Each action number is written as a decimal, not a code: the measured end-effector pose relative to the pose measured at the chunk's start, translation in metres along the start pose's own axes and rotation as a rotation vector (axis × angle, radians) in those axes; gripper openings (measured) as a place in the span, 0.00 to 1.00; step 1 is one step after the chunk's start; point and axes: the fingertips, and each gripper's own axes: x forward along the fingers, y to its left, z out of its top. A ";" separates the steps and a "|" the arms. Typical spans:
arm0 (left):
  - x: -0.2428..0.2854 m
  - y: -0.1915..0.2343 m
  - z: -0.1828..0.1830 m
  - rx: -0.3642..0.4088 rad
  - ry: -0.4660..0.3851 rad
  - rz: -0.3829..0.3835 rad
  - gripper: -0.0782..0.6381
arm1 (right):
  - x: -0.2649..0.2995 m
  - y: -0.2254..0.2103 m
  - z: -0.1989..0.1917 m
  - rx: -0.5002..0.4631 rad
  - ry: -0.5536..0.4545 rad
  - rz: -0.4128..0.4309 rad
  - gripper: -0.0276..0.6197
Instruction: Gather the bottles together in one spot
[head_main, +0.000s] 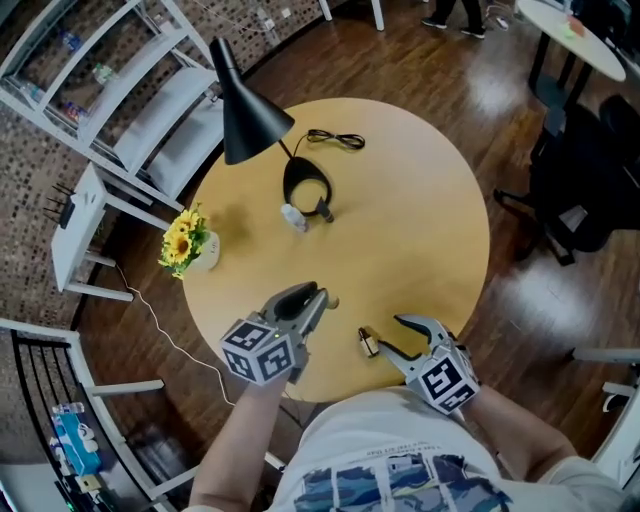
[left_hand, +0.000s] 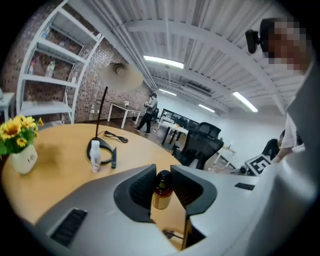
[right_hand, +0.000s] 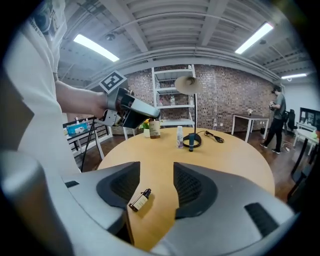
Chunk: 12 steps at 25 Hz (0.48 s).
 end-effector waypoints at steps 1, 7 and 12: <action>0.003 0.013 0.002 0.034 0.007 0.032 0.23 | -0.001 -0.005 -0.002 0.018 0.003 -0.006 0.41; 0.029 0.084 0.003 0.114 0.038 0.153 0.23 | -0.011 -0.029 -0.013 0.101 0.025 -0.028 0.42; 0.063 0.132 -0.003 0.176 0.078 0.232 0.23 | -0.016 -0.050 -0.027 0.130 0.059 -0.057 0.42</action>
